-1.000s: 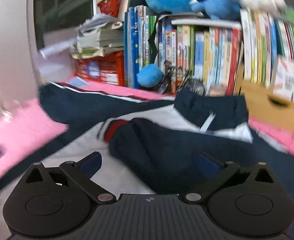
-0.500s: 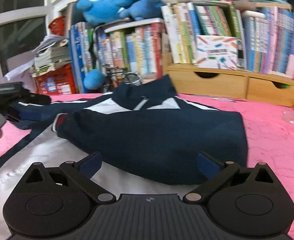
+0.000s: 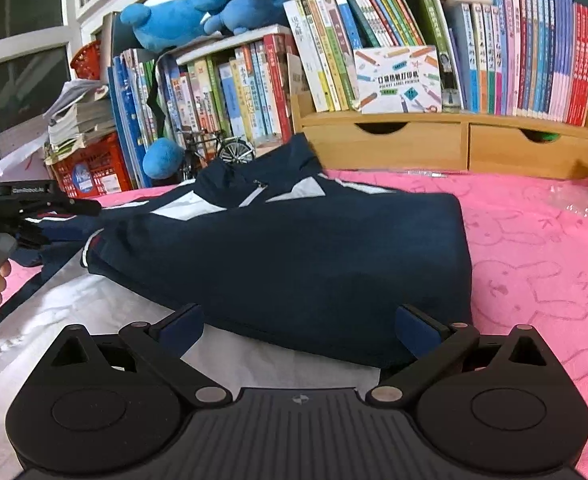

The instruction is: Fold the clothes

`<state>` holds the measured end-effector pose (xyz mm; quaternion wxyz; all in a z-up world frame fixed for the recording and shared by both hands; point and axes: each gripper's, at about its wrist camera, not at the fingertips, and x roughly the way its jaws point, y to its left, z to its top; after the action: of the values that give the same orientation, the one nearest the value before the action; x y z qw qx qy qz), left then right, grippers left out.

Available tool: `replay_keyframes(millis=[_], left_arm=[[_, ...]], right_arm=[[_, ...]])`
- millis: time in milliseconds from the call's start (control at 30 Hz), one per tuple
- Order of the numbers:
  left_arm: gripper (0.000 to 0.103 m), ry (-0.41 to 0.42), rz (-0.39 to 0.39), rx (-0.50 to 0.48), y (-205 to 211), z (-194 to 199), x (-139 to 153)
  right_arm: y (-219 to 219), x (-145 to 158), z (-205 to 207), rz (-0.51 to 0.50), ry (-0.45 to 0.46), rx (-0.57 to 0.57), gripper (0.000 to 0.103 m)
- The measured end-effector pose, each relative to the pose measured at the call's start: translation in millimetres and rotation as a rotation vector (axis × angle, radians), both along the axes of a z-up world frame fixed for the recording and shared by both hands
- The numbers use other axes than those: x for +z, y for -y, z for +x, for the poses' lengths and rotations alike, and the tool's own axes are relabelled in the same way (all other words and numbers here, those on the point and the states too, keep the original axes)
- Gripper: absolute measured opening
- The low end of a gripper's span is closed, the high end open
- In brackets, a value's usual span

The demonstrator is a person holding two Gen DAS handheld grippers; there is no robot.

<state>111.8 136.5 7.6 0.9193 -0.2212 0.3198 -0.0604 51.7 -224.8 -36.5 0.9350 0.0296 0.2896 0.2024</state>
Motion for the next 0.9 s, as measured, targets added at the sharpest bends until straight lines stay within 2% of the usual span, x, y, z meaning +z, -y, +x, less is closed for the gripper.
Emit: replay_keyframes(millis=[33,67,100,133,200,267,367,433,567,600,633,733,800,867,900], left_arm=[[0.079,-0.017,-0.015,-0.005,-0.4,3.8,-2.6],[0.07,-0.033,-0.03,-0.009,-0.9,7.5,-5.3],[0.053,-0.043,-0.059,-0.017,-1.3,10.3,-7.5],[0.047,-0.037,-0.079,-0.022,-0.6,10.5,-7.5],[0.046,0.002,-0.069,-0.026,3.1,6.9,-3.6],[0.043,0.057,-0.021,-0.036,8.3,0.1,3.0],[0.043,0.075,-0.046,-0.063,6.9,-1.2,4.3],[0.043,0.087,-0.14,-0.065,-1.9,-1.0,1.5],[0.045,0.141,-0.393,-0.1,-21.3,-2.1,-4.8],[0.047,0.128,-0.387,-0.1,-21.0,-0.5,-5.0],[0.048,0.101,-0.348,-0.092,-18.6,1.8,-4.3],[0.053,0.013,-0.171,-0.088,-3.6,8.6,-5.9],[0.063,-0.018,-0.161,-0.109,1.4,12.2,-11.4],[0.065,-0.047,-0.181,-0.098,2.7,17.5,-18.2],[0.061,-0.06,-0.178,-0.077,3.4,19.4,-21.3]], right_arm=[[-0.8,-2.1,1.3,0.001,-0.007,0.001,0.103],[-2.2,-3.9,2.4,-0.003,-0.014,0.002,0.103],[-4.1,-5.2,3.2,-0.013,-0.02,0.001,0.103],[-6.0,-6.5,4.0,-0.023,-0.025,0.0,0.103],[-8.2,-7.7,4.0,-0.035,-0.03,0.002,0.103],[-9.5,-8.5,3.8,-0.042,-0.034,0.004,0.103],[-11.4,-9.9,5.6,-0.055,-0.049,0.003,0.103],[-13.7,-10.2,5.8,-0.07,-0.052,0.001,0.103],[-16.5,-11.9,5.5,-0.088,-0.057,0.0,0.103],[-17.0,-12.3,5.8,-0.091,-0.059,0.0,0.103],[-17.2,-12.7,6.2,-0.094,-0.062,0.001,0.103],[-18.6,-13.7,6.6,-0.107,-0.063,0.002,0.103],[-19.7,-14.1,6.6,-0.117,-0.064,0.002,0.103],[-20.5,-14.4,6.4,-0.124,-0.063,0.002,0.103],[-20.9,-14.5,6.2,-0.127,-0.063,0.002,0.103]])
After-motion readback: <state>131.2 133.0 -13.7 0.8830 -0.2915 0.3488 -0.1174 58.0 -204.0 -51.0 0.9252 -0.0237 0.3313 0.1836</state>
